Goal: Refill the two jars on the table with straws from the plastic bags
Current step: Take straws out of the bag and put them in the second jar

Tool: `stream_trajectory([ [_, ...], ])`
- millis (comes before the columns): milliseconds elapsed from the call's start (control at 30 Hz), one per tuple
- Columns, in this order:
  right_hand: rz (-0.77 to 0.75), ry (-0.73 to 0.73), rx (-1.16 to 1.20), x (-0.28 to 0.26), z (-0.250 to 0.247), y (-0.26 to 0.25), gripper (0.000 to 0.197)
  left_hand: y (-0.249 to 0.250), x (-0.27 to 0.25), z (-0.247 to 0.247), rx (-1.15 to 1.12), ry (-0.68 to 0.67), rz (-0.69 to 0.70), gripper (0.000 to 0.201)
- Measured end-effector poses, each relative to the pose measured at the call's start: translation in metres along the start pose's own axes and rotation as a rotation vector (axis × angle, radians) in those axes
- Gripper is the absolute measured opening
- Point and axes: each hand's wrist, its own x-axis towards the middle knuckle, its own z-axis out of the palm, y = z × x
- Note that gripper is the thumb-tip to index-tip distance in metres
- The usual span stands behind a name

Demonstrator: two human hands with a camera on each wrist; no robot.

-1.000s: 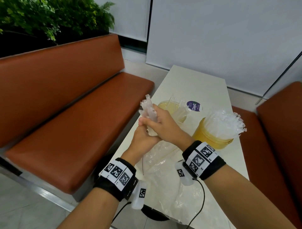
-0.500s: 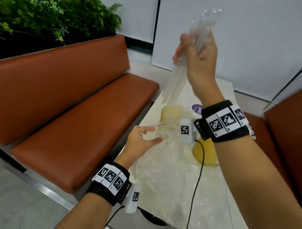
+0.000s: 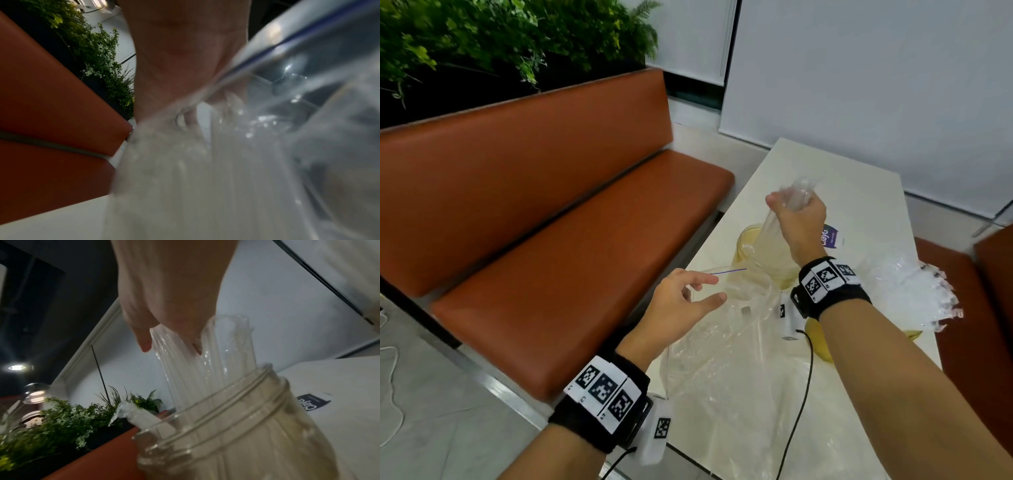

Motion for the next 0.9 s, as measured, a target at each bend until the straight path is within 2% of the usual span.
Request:
stream_trajectory([
  [33, -0.026, 0.012, 0.017, -0.001, -0.001, -0.002, 0.038, 0.001, 0.001, 0.001, -0.003, -0.001, 0.000, 0.025],
  [100, -0.183, 0.029, 0.028, 0.000, -0.004, -0.012, 0.058, 0.003, 0.002, 0.002, -0.014, 0.000, 0.002, 0.024],
  [133, -0.268, 0.023, 0.001, 0.002, -0.005, -0.018, 0.061, 0.003, 0.003, 0.003, -0.026, 0.001, 0.002, 0.023],
  [167, -0.339, 0.007, -0.055, 0.005, -0.006, -0.022, 0.057, 0.004, 0.004, 0.003, -0.040, 0.001, 0.001, 0.022],
  [233, -0.428, -0.067, -0.290, 0.010, -0.008, -0.021, 0.033, 0.006, 0.005, 0.003, -0.060, -0.003, -0.001, 0.020],
  [267, -0.433, -0.135, -0.476, 0.012, -0.008, -0.015, 0.023, 0.007, 0.005, 0.003, -0.060, -0.005, -0.006, 0.020],
  [300, -0.406, -0.236, -0.661, 0.011, -0.008, -0.009, 0.025, 0.007, 0.006, 0.003, -0.058, -0.004, -0.013, 0.022],
  [400, -0.291, -0.563, -0.995, 0.002, -0.008, 0.014, 0.053, 0.010, 0.006, 0.002, -0.050, 0.003, -0.027, 0.037],
  [467, -0.338, -0.593, -1.073, 0.000, -0.010, 0.014, 0.077, 0.012, 0.005, 0.001, -0.047, 0.013, -0.013, 0.042],
  [500, -0.339, -0.565, -1.106, -0.001, -0.013, 0.007, 0.078, 0.013, 0.004, 0.001, -0.050, 0.016, -0.007, 0.043],
  [567, -0.363, -0.476, -1.106, -0.003, -0.018, -0.013, 0.068, 0.016, 0.002, 0.002, -0.061, 0.018, -0.001, 0.040],
  [667, -0.497, -0.381, -1.048, -0.020, -0.025, -0.055, 0.062, 0.020, -0.002, 0.003, -0.053, 0.030, -0.004, 0.033],
  [733, -0.580, -0.350, -0.952, -0.032, -0.027, -0.082, 0.039, 0.022, -0.002, 0.004, -0.045, 0.038, 0.002, 0.031],
  [767, -0.557, -0.372, -0.840, -0.041, -0.028, -0.093, 0.025, 0.023, -0.004, 0.005, -0.042, 0.038, 0.007, 0.031],
  [800, -0.486, -0.437, -0.742, -0.051, -0.029, -0.104, 0.021, 0.024, -0.005, 0.005, -0.037, 0.038, 0.014, 0.031],
  [833, -0.403, -0.548, -0.720, -0.063, -0.031, -0.114, 0.025, 0.026, -0.006, 0.006, -0.035, 0.036, 0.020, 0.031],
  [900, -0.272, -0.829, -0.935, -0.085, -0.033, -0.121, 0.026, 0.028, -0.009, 0.007, -0.021, 0.034, 0.033, 0.032],
])
